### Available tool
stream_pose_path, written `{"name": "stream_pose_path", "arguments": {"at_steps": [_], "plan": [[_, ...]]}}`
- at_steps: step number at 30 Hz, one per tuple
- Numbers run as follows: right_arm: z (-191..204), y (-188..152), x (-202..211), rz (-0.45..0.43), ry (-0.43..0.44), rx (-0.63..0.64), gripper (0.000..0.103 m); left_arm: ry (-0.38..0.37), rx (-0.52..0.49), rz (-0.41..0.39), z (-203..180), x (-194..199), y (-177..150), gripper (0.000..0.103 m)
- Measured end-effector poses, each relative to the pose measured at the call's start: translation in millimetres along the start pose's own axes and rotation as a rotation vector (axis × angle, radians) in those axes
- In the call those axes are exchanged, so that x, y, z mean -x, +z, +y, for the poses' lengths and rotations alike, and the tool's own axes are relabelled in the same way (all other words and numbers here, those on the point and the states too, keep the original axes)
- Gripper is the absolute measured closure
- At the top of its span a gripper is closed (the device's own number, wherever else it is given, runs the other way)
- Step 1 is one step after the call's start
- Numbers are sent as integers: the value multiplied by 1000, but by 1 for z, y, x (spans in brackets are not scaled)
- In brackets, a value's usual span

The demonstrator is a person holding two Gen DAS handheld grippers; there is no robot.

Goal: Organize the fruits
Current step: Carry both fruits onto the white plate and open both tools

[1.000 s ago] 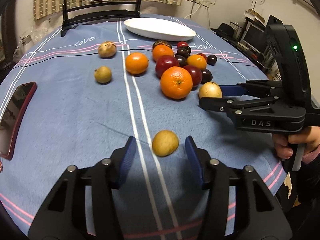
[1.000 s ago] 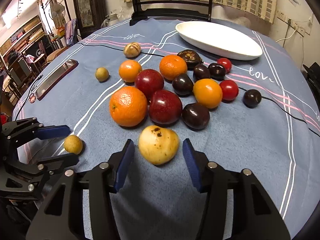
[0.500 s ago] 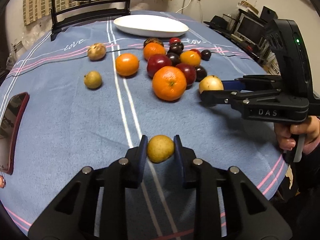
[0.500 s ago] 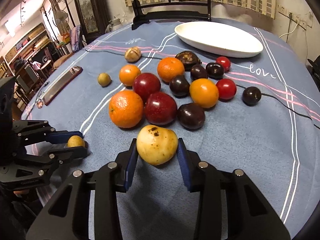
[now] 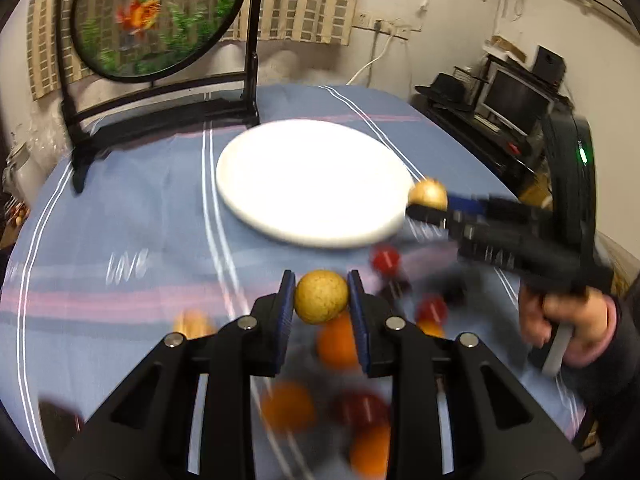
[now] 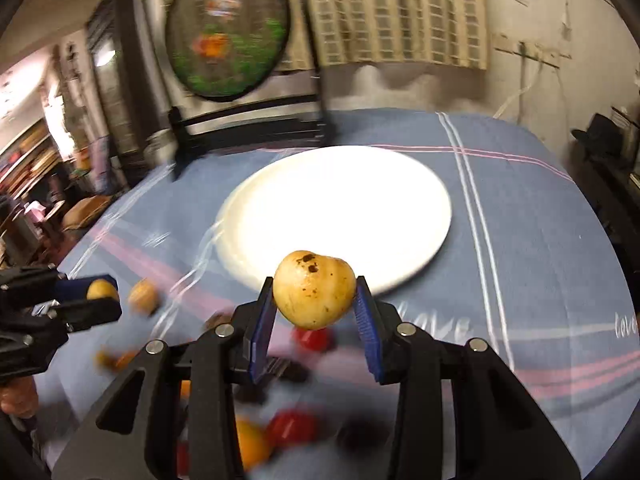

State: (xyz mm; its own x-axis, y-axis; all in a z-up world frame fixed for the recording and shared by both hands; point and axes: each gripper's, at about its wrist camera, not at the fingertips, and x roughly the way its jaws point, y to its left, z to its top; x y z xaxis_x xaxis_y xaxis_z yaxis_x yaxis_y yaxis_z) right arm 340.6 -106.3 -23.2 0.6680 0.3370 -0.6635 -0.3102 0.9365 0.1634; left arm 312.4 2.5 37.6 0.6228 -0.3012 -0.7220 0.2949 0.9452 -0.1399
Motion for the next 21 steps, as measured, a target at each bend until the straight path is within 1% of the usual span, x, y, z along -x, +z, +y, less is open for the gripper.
{"name": "stream_pose_path", "arguments": {"at_steps": [2,3,4,6,7,9,11,12,13,14,15,17,18,19,21], "plan": [[-5,8,-19,37,-18,-7,64,-3,0,33,5,-26,24,76],[-7,12,-27,62,-36,-5,64,11,-1,53,7,-41,35,76],[-10,14,-37,87,-41,-9,64,41,-7,71,8,-58,46,76],[-14,17,-51,124,-29,-14,64,67,-16,104,10,-81,59,76],[-14,18,-54,131,-25,-12,64,84,-13,130,12,-95,64,76],[-15,19,-59,139,-20,-8,63,94,-3,178,16,-117,68,76],[-13,20,-61,160,-16,3,62,101,-1,214,17,-130,66,76],[-12,21,-61,168,-17,5,61,109,-1,220,18,-131,62,73],[-12,21,-57,170,-10,3,59,124,1,216,18,-129,60,67],[-12,20,-50,163,0,-1,57,130,3,205,18,-124,59,48],[-11,21,-44,149,9,-4,55,135,5,186,19,-118,59,32],[-10,15,-21,106,25,-1,54,152,10,128,20,-92,55,24],[-10,9,-6,85,31,-2,54,155,12,102,20,-74,51,21],[-11,4,3,76,33,-7,53,150,20,86,20,-60,47,20],[-14,-10,20,67,37,-22,52,157,51,56,25,-29,33,9]]}}
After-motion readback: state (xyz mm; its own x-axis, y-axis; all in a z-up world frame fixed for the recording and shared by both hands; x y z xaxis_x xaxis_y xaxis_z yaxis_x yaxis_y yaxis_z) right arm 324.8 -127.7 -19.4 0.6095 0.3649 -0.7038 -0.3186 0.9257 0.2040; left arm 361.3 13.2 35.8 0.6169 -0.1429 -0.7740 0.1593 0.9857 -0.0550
